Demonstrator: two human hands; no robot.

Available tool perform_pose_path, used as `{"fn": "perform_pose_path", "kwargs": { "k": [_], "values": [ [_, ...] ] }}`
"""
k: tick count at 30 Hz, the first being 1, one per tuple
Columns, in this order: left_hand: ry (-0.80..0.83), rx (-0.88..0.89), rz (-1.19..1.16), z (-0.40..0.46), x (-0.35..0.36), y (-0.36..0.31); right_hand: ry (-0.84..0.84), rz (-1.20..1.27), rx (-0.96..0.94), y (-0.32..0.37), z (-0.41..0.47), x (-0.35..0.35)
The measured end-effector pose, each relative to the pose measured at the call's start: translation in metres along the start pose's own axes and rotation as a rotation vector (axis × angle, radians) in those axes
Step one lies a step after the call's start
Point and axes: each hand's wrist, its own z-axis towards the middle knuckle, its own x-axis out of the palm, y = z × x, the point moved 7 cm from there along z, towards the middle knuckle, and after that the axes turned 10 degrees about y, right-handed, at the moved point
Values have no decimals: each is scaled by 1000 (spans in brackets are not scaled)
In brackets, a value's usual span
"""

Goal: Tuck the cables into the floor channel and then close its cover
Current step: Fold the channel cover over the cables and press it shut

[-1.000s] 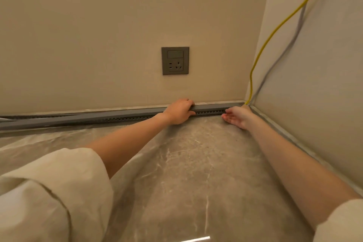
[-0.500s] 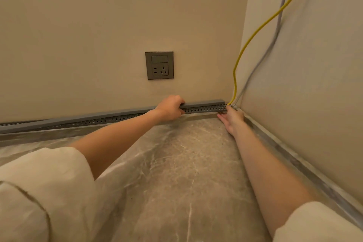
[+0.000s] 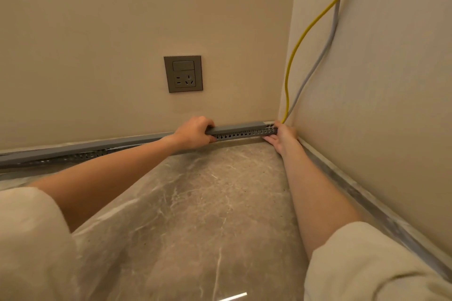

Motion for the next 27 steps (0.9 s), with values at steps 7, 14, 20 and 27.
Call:
{"fn": "perform_pose_path", "kwargs": {
  "k": [7, 14, 20, 27],
  "values": [
    [-31, 66, -103, 14, 5, -23, 55, 43, 10, 3, -3, 1],
    [88, 40, -119, 46, 4, -41, 118, 98, 10, 0, 1, -1],
    [152, 38, -134, 55, 10, -54, 118, 114, -14, -1, 3, -3],
    [115, 105, 22, 42, 15, -58, 104, 141, -17, -1, 1, -2]
  ]
}}
